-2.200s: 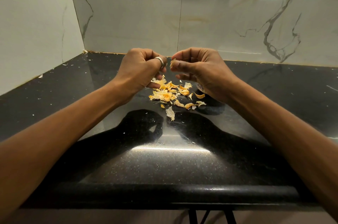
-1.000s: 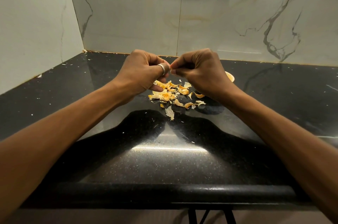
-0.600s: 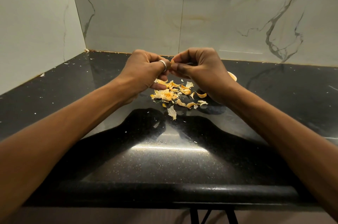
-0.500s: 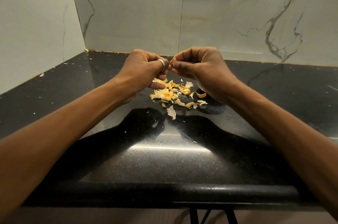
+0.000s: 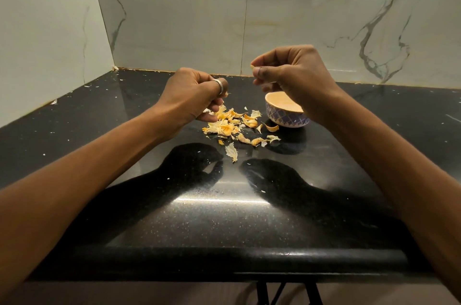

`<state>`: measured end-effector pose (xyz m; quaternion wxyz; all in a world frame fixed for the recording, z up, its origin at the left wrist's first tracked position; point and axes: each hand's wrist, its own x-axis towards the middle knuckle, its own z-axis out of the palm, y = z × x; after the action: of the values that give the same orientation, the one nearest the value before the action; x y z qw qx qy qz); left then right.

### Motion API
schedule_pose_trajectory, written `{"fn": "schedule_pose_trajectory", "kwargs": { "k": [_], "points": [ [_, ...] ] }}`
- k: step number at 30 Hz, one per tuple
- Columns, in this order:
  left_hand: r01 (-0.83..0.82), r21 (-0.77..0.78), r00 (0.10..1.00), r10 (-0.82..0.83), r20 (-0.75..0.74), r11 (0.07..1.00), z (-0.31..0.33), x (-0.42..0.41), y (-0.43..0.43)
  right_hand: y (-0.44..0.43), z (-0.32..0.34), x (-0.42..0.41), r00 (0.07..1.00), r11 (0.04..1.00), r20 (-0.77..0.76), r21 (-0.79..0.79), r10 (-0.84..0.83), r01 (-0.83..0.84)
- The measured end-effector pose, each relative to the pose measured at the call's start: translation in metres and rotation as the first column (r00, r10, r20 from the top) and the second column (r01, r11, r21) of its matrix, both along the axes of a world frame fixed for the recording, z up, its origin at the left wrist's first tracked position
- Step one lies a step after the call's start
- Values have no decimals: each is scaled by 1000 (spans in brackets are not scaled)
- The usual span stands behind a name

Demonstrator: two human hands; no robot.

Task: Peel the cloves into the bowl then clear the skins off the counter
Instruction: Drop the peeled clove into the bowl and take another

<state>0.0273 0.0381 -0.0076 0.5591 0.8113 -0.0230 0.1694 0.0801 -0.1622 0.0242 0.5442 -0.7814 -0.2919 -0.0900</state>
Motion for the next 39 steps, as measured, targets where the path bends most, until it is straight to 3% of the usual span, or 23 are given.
{"fn": "schedule_pose_trajectory", "kwargs": {
  "k": [5, 8, 12, 15, 19, 21, 30, 34, 39],
  "points": [
    [-37, 97, 999, 34, 28, 995, -2, 0, -3, -16, 8, 12, 969, 950, 167, -225, -183, 218],
    [-51, 168, 997, 41, 60, 984, -4, 0, -3, -24, 14, 12, 925, 850, 274, -387, -264, 357],
    [-47, 237, 996, 27, 85, 970, -5, -1, -3, -28, 14, 14, 897, 693, 294, -569, -331, 442],
    [-63, 278, 994, 35, 105, 959, -6, 1, -2, -27, 11, 13, 902, 623, 300, -652, -311, 432],
    [-145, 329, 983, 98, 157, 933, -7, 4, -1, -27, 20, 3, 955, 736, 260, -616, -145, 280],
    [-159, 342, 980, 107, 166, 926, -7, 4, 0, -24, 23, -5, 980, 746, 198, -646, -38, 159],
    [-155, 394, 982, 97, 164, 906, -4, 3, 0, -3, 4, -10, 975, 528, 222, -828, 4, 186],
    [-162, 409, 980, 99, 171, 898, -4, 3, 1, 2, -5, -8, 944, 446, 324, -854, 54, 268],
    [-154, 412, 982, 95, 161, 898, -5, 4, 1, 4, -9, -4, 944, 429, 319, -867, 84, 254]
  ]
}}
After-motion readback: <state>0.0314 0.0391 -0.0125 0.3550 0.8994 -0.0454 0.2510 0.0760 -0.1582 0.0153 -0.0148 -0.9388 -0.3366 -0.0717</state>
